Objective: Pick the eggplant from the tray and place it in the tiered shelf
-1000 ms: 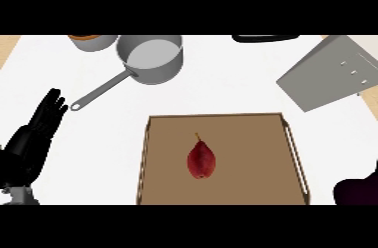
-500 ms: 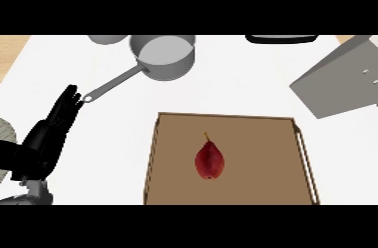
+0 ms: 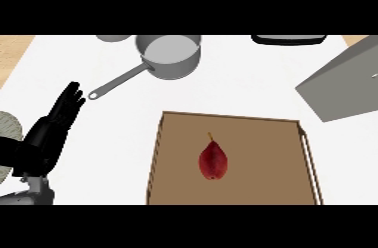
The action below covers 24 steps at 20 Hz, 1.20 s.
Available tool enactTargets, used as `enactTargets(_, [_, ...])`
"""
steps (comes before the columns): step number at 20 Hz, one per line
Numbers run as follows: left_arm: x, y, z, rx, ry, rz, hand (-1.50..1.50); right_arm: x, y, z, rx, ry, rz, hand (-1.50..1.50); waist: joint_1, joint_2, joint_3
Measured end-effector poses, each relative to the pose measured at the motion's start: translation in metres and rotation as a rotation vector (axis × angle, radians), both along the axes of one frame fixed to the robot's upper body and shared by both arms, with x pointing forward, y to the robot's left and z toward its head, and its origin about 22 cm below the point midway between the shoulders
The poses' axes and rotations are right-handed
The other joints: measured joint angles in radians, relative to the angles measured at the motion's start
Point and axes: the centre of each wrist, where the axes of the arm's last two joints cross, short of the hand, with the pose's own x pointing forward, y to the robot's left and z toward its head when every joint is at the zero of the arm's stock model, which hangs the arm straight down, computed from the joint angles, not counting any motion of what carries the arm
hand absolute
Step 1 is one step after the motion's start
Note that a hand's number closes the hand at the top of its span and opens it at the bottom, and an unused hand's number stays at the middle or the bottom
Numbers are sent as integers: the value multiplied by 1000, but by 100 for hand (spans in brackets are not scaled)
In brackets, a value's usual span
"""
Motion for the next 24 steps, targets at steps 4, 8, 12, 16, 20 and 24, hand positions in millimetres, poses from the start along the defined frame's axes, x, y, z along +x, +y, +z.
enactTargets(4, [5,-5,0,-2,-2,-19,0,22,3,-18,249,35,149,150,13,1,-1])
enactTargets(8, [4,-3,0,3,2,-19,0,43,6,-16,455,76,269,150,13,0,-1])
enactTargets(12, [3,2,0,4,3,-7,0,43,-2,38,312,21,182,150,-1,2,-4])
enactTargets(16, [6,-3,2,-4,-8,-23,0,29,1,88,-18,-103,-35,150,16,14,-2])
enactTargets(20, [9,-12,6,-5,-19,-42,0,39,8,92,-222,-197,-177,150,41,17,1])
enactTargets(24, [10,-14,4,-3,-13,-52,0,69,4,84,-312,-284,-238,150,49,15,1])
